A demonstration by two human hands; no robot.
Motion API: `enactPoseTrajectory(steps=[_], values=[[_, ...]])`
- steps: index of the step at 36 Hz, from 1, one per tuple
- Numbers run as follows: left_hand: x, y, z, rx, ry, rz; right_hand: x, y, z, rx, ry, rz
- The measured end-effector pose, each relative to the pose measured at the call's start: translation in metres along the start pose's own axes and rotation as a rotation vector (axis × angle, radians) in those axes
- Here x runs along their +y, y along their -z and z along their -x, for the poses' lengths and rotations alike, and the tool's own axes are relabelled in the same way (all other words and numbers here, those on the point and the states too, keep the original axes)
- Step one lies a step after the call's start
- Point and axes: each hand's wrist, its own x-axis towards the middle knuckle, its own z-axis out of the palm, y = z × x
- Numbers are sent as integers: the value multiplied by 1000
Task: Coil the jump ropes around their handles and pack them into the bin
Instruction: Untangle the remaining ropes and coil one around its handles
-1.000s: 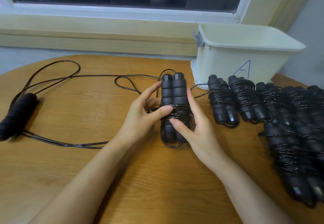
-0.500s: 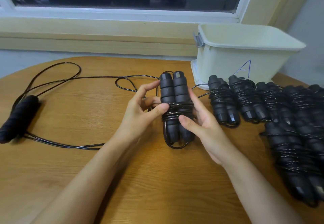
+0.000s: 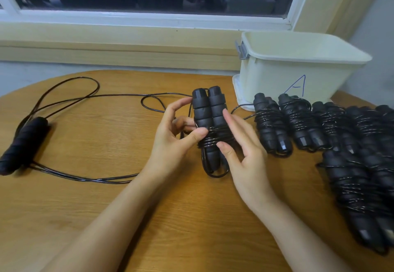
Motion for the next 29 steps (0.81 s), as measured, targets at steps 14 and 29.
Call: enactPoseTrajectory(steps=[14, 29], values=[[2, -3, 2, 85, -10, -87, -9, -13, 11, -224, -115, 204], [-5, 1, 1, -132, -110, -148, -11, -5, 4, -109, -254, 225]])
